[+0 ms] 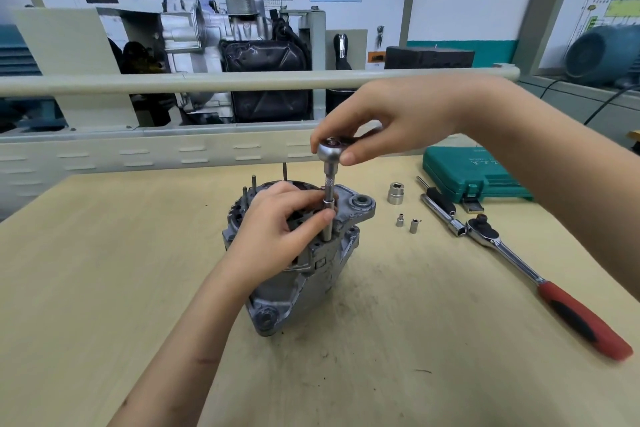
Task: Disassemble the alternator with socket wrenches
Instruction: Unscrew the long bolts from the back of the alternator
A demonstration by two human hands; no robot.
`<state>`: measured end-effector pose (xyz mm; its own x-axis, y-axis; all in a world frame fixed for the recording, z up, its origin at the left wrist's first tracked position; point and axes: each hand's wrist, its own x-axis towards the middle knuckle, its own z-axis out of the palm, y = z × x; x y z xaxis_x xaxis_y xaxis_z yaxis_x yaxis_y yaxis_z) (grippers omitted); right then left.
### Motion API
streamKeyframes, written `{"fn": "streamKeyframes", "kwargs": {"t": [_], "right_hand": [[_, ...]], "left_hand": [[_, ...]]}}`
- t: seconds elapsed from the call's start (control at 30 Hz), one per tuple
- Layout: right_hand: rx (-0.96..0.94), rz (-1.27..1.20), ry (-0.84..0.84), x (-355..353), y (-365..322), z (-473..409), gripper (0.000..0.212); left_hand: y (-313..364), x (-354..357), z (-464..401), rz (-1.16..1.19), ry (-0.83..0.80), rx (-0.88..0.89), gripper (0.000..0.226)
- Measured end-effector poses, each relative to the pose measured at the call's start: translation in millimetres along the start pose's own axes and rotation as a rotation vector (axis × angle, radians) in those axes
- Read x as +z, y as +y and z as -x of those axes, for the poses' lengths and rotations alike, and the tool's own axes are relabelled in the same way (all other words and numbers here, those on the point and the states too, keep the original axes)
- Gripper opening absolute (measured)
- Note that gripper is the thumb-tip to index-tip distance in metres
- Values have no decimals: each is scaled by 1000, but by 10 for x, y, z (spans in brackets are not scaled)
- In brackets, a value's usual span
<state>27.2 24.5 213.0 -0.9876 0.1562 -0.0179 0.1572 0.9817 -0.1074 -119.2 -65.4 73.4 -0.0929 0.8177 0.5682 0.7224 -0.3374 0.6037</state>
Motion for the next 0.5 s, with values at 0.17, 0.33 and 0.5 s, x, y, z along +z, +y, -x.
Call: {"fn": "streamKeyframes", "kwargs": {"t": [0.17, 0.33, 0.5], "right_hand": [[169, 41, 11, -4, 22, -12, 29], [238, 206, 93, 52, -56, -16, 42], [213, 308, 106, 97, -95, -40, 41]], "left_hand": [[0, 17, -9, 35, 34, -27, 17], [-16, 37, -17, 18, 69, -50, 14], [-6, 30, -23, 36, 59, -54, 15]]}}
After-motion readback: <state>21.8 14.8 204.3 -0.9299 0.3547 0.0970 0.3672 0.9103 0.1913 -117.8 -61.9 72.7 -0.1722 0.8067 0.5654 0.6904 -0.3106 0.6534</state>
